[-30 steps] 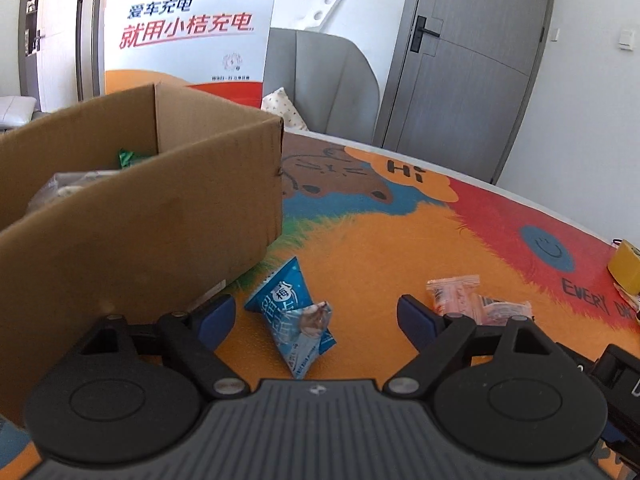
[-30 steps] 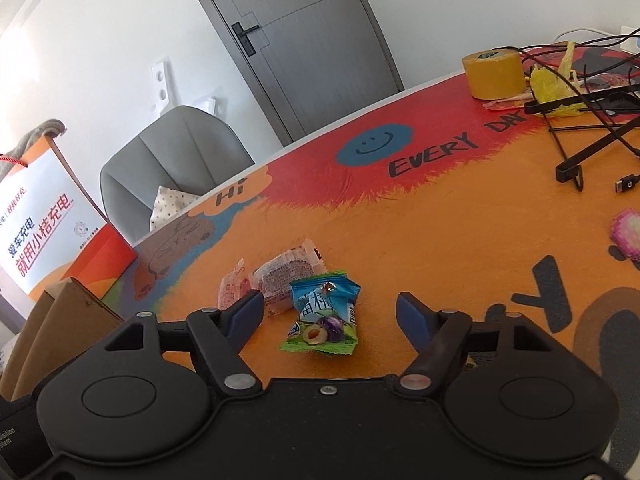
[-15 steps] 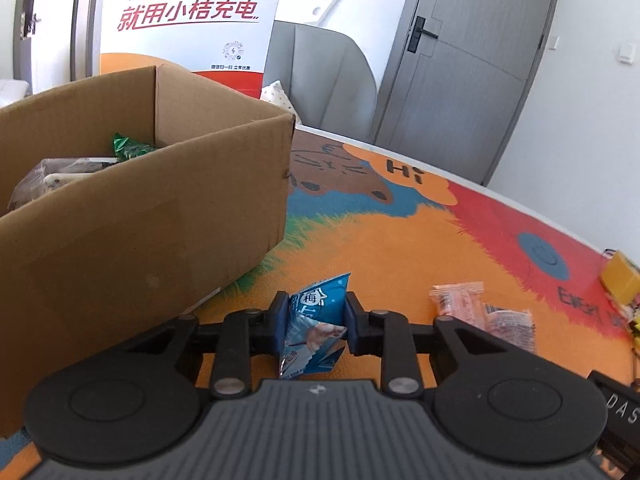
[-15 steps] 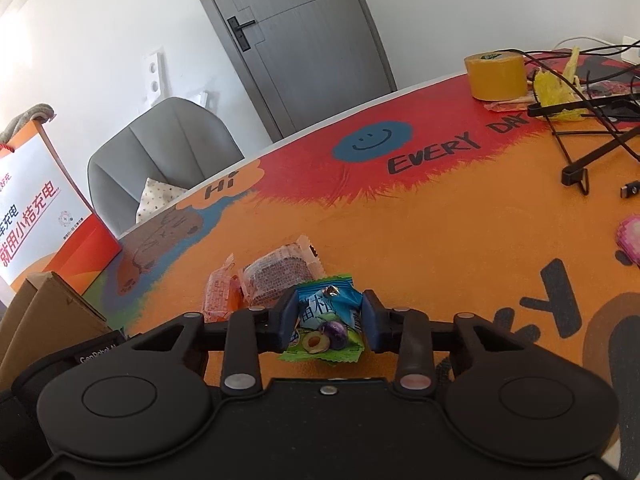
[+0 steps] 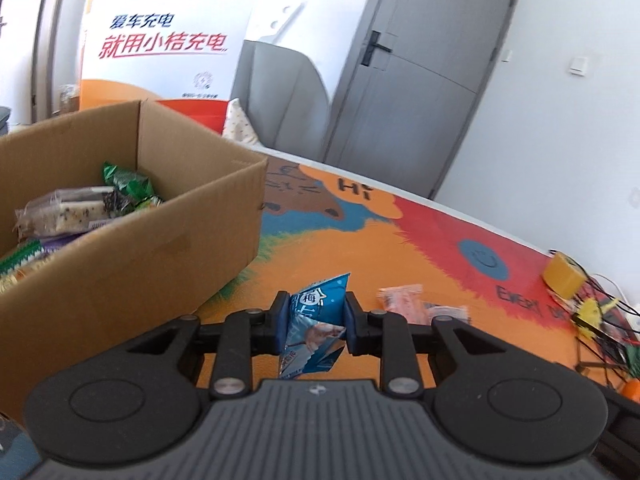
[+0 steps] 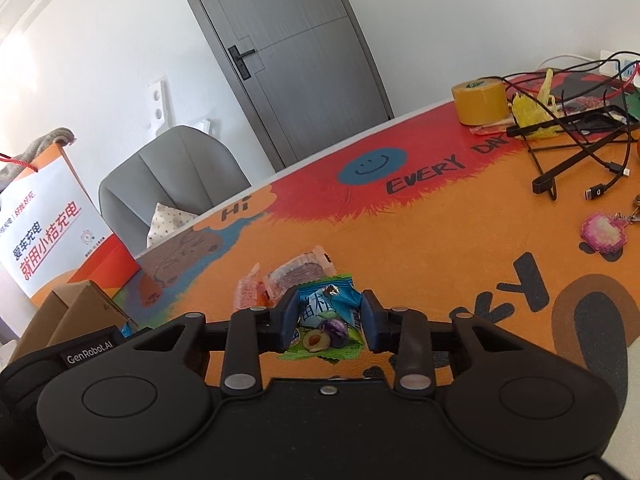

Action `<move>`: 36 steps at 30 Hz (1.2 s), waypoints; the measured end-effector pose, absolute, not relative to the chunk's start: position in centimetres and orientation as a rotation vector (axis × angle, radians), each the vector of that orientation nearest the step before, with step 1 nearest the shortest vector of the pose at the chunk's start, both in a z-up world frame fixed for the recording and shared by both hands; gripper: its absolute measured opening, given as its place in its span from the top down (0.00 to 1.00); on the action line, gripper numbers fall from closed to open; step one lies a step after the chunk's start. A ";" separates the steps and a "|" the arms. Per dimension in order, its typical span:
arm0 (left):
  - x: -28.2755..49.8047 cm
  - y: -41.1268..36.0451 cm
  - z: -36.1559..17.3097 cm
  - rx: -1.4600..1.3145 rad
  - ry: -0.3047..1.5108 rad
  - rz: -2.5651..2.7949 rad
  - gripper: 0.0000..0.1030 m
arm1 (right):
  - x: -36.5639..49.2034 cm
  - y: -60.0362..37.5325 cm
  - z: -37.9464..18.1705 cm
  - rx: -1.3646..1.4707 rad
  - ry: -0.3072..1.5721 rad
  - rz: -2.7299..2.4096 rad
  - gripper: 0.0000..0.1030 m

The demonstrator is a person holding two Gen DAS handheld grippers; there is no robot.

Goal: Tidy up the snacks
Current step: 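Carry the blue packet and candy packet toward the box, then lower both packets into the box and open both tools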

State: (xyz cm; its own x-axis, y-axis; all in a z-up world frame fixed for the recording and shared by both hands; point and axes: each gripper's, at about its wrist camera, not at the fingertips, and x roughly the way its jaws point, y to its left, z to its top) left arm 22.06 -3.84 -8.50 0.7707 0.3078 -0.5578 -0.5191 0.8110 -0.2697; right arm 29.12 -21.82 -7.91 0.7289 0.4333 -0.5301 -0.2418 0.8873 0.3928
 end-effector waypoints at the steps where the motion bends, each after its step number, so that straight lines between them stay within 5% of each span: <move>1: 21.9 -3.9 -8.3 -0.426 0.516 0.456 0.75 | 28.9 -21.7 -7.7 0.309 0.649 0.381 0.67; 36: 11.7 6.2 -1.2 -0.469 0.378 0.421 0.75 | 21.2 -12.1 -0.6 0.274 0.454 0.602 0.73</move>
State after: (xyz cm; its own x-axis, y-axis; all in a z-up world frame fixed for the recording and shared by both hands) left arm 11.70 6.19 -1.20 0.8468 0.2993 -0.4396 -0.4689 0.8103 -0.3516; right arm 21.17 -12.12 -0.63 0.7307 0.5986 -0.3283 -0.4806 0.7925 0.3754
